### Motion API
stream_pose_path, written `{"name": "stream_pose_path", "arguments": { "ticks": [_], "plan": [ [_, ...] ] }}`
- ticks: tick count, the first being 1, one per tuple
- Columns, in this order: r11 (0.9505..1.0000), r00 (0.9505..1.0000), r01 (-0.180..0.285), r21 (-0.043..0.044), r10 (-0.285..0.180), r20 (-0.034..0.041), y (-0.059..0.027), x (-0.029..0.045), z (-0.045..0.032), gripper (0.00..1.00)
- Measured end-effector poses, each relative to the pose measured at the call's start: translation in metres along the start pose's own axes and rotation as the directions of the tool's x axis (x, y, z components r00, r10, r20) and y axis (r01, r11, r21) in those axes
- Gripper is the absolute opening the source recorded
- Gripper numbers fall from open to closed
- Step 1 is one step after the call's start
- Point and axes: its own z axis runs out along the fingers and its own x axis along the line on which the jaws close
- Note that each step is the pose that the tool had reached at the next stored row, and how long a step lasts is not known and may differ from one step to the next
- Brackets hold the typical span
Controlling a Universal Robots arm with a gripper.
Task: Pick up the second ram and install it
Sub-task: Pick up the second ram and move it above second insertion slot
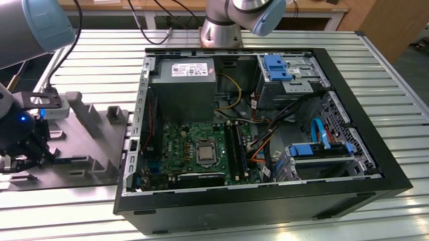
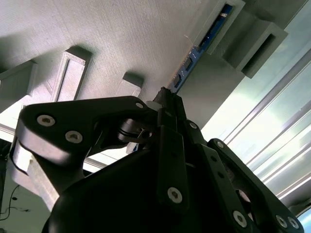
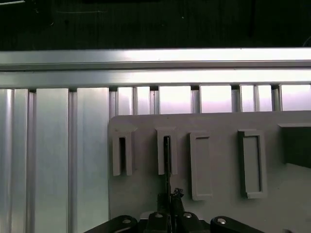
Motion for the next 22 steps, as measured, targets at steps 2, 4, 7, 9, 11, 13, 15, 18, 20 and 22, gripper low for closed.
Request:
{"name": "stream_pose_path", "arguments": {
  "ticks": [2, 4, 7, 9, 11, 13, 15, 18, 20, 22],
  "plan": [
    [1.0, 1.0, 0.008, -0.0002, -0.008, -0.0002, 0.0, 0.0, 0.0, 0.14],
    [0.9999, 0.9999, 0.013, -0.0003, -0.013, -0.0005, 0.0, 0.0, 0.0, 0.14],
    [0.9999, 0.9999, 0.014, -0.0002, -0.014, -0.0004, 0.0, 0.0, 0.0, 0.14],
    [0.9999, 0.9999, 0.014, 0.0, -0.014, -0.0002, 0.0, 0.0, -0.0002, 0.14],
    [0.9999, 0.9999, 0.014, 0.0, -0.014, -0.0002, 0.0, 0.0, -0.0007, 0.14],
    [0.9999, 0.9999, 0.014, -0.0003, -0.014, -0.0005, 0.0, 0.0, -0.001, 0.14],
    [0.9999, 0.9999, 0.014, -0.0002, -0.014, -0.0004, 0.0, 0.0, -0.0012, 0.14],
    [0.9999, 0.9999, 0.014, -0.0002, -0.014, -0.0005, 0.0, 0.0, -0.0013, 0.13],
    [0.9999, 0.9999, 0.014, -0.0003, -0.014, -0.0005, 0.0, 0.0, -0.0014, 0.13],
    [0.9999, 0.9999, 0.014, -0.0002, -0.014, -0.0004, 0.0, 0.0, -0.0014, 0.13]
  ]
}}
